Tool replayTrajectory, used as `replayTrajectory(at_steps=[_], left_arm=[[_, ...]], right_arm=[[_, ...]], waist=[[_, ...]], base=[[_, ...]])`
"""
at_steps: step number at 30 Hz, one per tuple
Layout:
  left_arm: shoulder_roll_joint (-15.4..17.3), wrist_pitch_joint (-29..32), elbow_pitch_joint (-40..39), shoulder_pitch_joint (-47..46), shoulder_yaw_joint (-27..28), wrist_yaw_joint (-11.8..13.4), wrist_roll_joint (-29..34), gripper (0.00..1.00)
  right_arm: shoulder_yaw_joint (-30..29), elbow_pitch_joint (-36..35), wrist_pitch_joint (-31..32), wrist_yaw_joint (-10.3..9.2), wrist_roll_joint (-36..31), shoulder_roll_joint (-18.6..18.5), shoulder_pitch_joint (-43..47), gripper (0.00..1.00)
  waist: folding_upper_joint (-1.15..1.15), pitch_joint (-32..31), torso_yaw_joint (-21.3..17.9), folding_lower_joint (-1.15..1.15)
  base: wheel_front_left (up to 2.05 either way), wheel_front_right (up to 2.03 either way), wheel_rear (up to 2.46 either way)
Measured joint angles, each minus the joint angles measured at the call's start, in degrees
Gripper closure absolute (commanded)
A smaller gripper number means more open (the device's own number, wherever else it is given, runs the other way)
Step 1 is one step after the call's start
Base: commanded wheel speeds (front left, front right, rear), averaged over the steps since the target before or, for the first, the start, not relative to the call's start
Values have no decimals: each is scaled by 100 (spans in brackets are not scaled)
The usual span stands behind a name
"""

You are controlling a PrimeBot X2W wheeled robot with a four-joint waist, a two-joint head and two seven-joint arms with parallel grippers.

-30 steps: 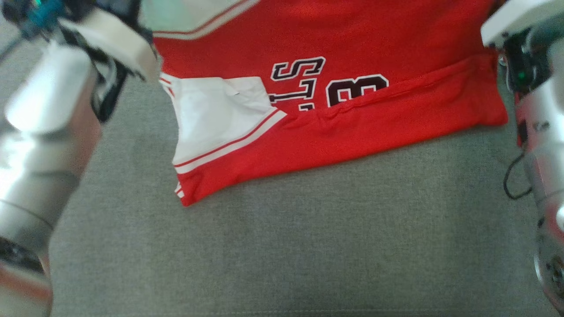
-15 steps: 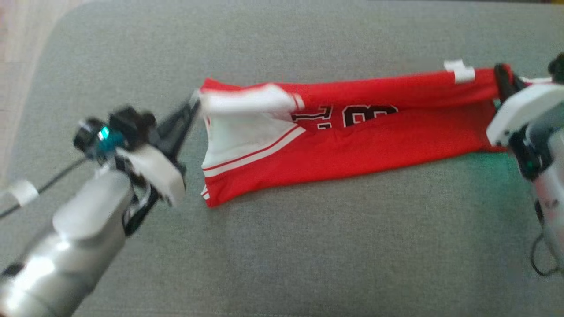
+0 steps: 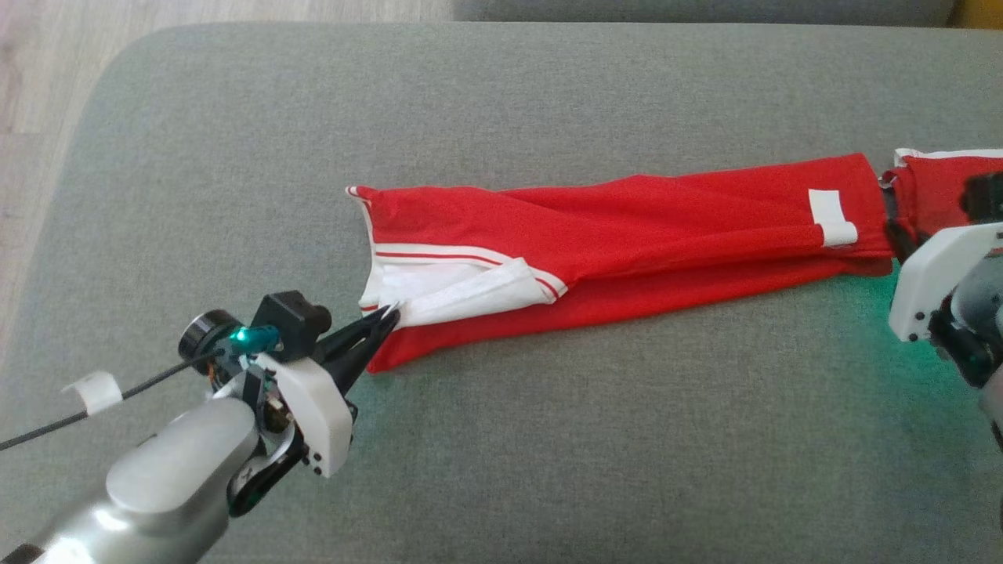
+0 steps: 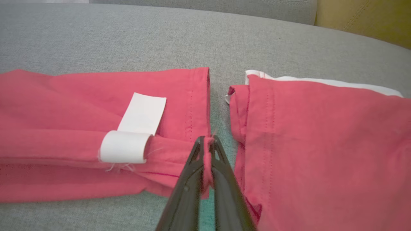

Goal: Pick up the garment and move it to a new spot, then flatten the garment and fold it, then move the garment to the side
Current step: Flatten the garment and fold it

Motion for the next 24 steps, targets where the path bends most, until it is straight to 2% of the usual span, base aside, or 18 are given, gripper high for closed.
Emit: replayTrajectory(at_steps=[6,7,8,9,10,15,19,24], left_arm=[[31,124,-46,7,-81,71,-1,100],[31,124,-46,7,-81,71,-1,100],[31,142,-46,7,-105,93,1,60],[24,74,-45,7,-105,178,11,4],[13,-40,-43,2,-85,275,49,0],[-147,-803,101,-37,316,706,121,0],[-280,-1386,169,-193,675,1191,396,0],[-498,-1497,-169,-107,1764,1740,623,0]], right_arm=[[354,-188,216,0,44,-67,0,100],[354,-188,216,0,44,-67,0,62],[343,-193,146,0,41,-86,-2,0],[292,-185,87,0,46,-90,-8,0],[249,-185,21,0,45,-91,-19,0],[-242,-328,-748,0,175,87,-132,0],[-817,-449,-1627,0,176,524,-413,0],[-1106,-794,-2385,0,-289,1313,-369,0]], waist=[[0,20,-54,1],[0,20,-54,1],[0,26,-64,1],[0,29,-74,1],[0,30,-84,1],[0,-18,-143,1],[0,-127,-218,1],[0,-314,-350,1]], base=[[0,0,0],[0,0,0],[0,0,0],[0,0,0],[0,0,0],[0,0,0],[0,0,0],[0,0,0]])
